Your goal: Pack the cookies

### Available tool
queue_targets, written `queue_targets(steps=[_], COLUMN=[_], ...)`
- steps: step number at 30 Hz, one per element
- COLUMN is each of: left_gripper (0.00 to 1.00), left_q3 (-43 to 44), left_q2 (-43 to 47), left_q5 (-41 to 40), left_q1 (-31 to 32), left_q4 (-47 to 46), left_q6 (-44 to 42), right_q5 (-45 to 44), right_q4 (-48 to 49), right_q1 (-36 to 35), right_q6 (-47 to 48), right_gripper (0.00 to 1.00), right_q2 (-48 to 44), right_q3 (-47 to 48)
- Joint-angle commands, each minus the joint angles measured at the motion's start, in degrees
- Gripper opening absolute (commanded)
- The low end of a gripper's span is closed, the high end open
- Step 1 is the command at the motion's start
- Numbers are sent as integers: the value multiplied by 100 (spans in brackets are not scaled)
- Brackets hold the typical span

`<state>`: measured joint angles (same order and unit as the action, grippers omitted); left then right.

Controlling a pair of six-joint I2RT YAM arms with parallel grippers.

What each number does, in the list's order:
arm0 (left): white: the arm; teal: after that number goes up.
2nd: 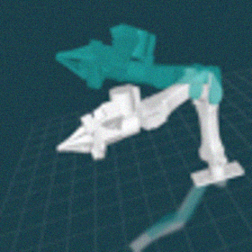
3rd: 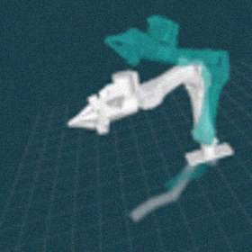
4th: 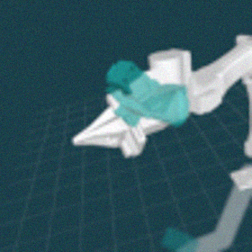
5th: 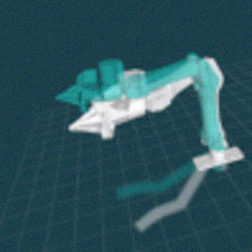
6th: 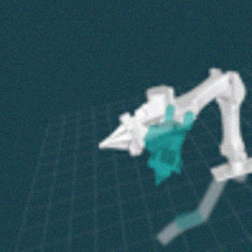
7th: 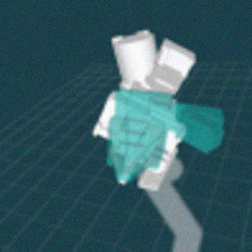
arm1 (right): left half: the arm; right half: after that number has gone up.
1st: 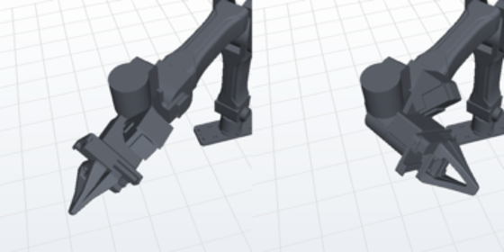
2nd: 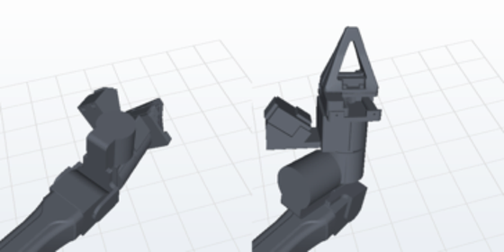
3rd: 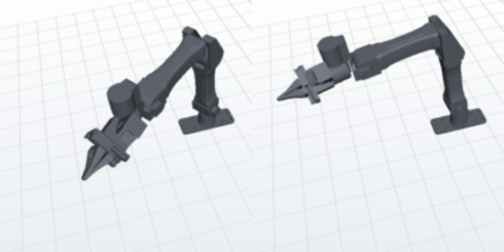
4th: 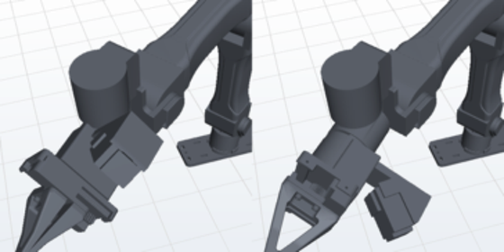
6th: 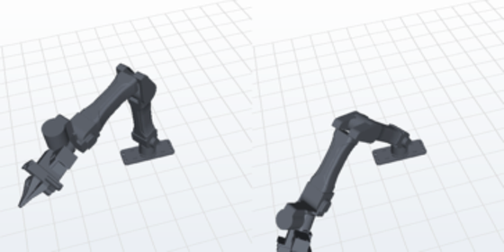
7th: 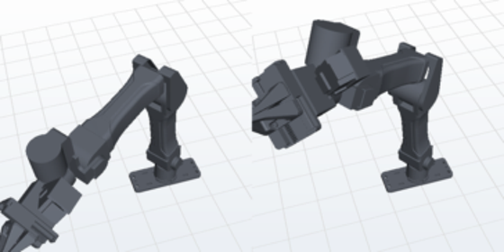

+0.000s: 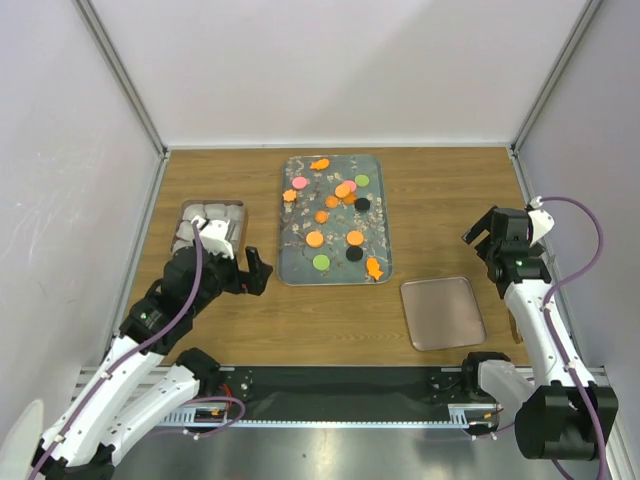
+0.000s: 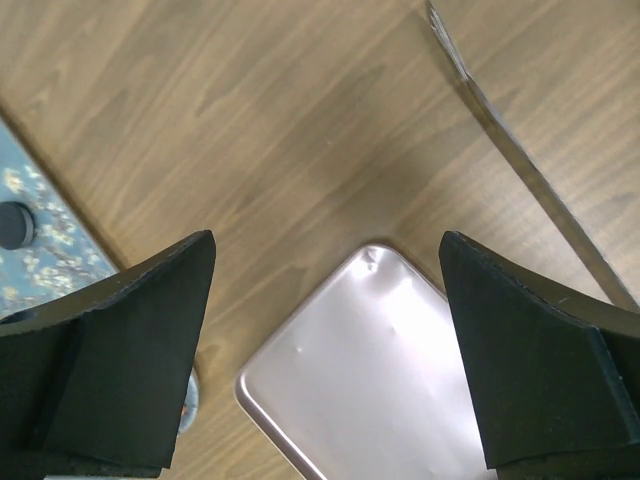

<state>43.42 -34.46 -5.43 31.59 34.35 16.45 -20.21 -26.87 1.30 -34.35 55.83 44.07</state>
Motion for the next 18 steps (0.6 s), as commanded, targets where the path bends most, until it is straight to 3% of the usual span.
queue_targets(steps=[1,11,18], left_gripper=[100,100,100], left_q3=[97,88,44], left_q2=[123,229,352], left_q5=[183,315,279], left_q1=[-4,13,127], left_q4=[-236,-262,-271], left_q6=[-36,-19,-1], right_q5=[-273,-599,16], right_q4=[-343,-1232,-1198], right_q1=[19,607,1557], right_q6=[112,130,104], right_gripper=[100,100,98], right_q2=[41,551,876], right_q3=[400,875,594])
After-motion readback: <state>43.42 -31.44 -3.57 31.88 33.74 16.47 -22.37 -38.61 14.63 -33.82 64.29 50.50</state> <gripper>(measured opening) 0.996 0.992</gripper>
